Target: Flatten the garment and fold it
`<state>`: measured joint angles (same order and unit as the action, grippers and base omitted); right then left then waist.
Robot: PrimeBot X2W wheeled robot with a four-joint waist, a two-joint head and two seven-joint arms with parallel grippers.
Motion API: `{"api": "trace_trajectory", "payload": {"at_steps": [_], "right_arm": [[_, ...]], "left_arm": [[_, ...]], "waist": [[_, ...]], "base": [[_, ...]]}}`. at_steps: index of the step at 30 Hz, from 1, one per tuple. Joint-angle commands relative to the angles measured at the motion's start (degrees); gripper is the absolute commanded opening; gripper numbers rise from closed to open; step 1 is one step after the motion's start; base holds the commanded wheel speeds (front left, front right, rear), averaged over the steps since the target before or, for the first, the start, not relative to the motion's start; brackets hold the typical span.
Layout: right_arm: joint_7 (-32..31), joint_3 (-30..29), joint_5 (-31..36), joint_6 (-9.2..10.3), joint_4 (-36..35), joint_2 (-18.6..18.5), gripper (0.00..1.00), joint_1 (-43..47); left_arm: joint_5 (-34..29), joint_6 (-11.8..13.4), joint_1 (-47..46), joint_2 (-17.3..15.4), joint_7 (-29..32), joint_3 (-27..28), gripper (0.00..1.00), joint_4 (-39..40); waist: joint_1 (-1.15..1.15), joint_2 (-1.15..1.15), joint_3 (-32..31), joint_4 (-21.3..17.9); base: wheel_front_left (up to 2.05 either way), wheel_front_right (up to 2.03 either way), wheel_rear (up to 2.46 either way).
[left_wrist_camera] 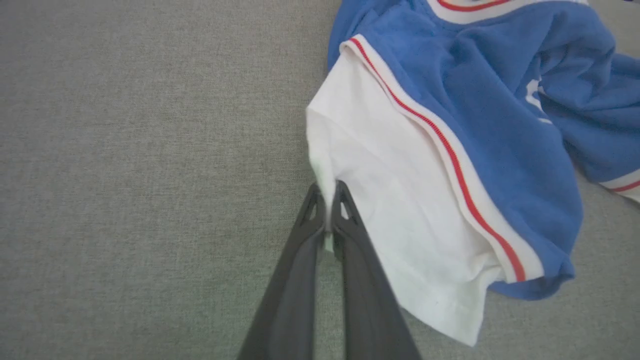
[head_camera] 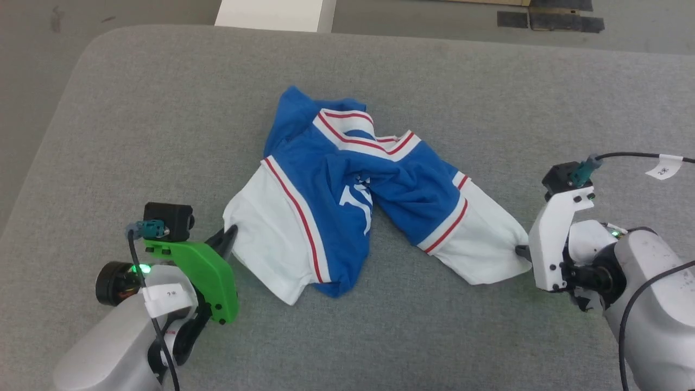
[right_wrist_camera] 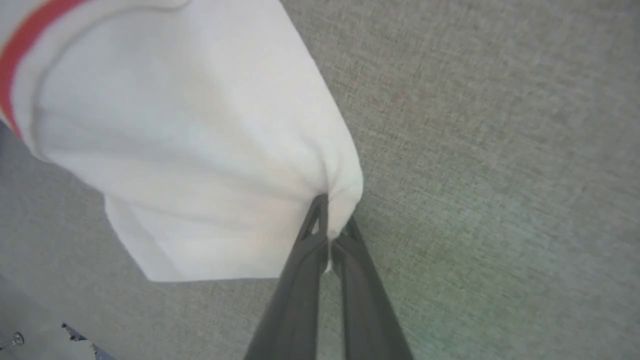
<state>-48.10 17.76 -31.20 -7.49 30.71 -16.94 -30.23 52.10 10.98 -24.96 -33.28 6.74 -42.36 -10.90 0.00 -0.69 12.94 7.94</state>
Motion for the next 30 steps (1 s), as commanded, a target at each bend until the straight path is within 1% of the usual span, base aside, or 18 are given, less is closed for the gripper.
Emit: {"api": "trace_trajectory", "payload": {"at_steps": [1, 6, 10, 15, 19, 21, 24, 26, 30], "right_arm": [[1.08, 2.18, -0.21, 0.00, 1.80, 1.19, 0.00, 2.10], [7.98, 2.36, 0.40, 0.00, 0.34, -1.34, 0.00, -0.52], [12.85, 1.28, 1.71, 0.00, -0.28, -3.86, 0.00, -2.14], [18.97, -2.12, 4.40, 0.00, -0.74, -5.73, 0.00, -4.65], [22.77, -5.62, 7.59, 0.00, -0.61, -5.71, 0.00, -8.15], [23.71, -7.21, 9.28, 0.00, -0.43, -5.74, 0.00, -10.40], [25.14, -8.63, 11.62, 0.00, -0.13, -5.93, 0.00, -14.11], [26.71, -9.70, 13.33, 0.00, 0.32, -6.18, 0.00, -17.39], [29.65, -12.00, 16.35, 0.00, 2.60, -6.03, 0.00, -25.60]], "left_arm": [[0.27, 0.05, -0.03, -0.58, -0.54, 0.37, 0.00, -0.29], [-0.22, 1.23, -0.48, -2.68, -1.66, 2.01, 0.00, -0.40], [-1.15, 2.33, -2.13, -5.17, -1.83, 3.49, 0.00, 0.04], [-1.68, 3.05, -6.04, -7.85, -0.78, 5.59, 0.00, -0.29], [-2.51, 3.16, -10.67, -9.01, 0.47, 6.70, 0.00, -1.65], [-3.10, 2.72, -13.79, -9.11, 1.13, 6.98, 0.00, -2.94], [-4.02, 2.00, -18.86, -8.40, 1.48, 7.34, 0.00, -5.98], [-4.49, 1.45, -22.89, -7.53, 1.67, 7.71, 0.00, -8.76], [-5.78, 0.17, -32.63, -4.61, 0.61, 8.49, 0.00, -14.81]], "waist": [[0.00, 0.69, -1.06, -0.46], [0.00, 0.69, -3.96, -1.26], [0.00, 0.69, -7.11, -1.89], [0.00, 0.69, -10.61, -3.30], [0.00, 0.69, -12.23, -4.97], [0.00, 0.69, -12.08, -5.62], [0.00, 0.69, -11.33, -6.51], [0.00, 0.69, -9.96, -7.11], [0.00, 0.69, -5.82, -8.14]], "base": [[0.00, 0.00, 0.00], [0.00, 0.00, 0.00], [0.00, 0.00, 0.00], [0.00, 0.00, 0.00], [0.00, 0.00, 0.00], [0.00, 0.00, 0.00], [0.00, 0.00, 0.00], [0.00, 0.00, 0.00], [0.00, 0.00, 0.00]]}}
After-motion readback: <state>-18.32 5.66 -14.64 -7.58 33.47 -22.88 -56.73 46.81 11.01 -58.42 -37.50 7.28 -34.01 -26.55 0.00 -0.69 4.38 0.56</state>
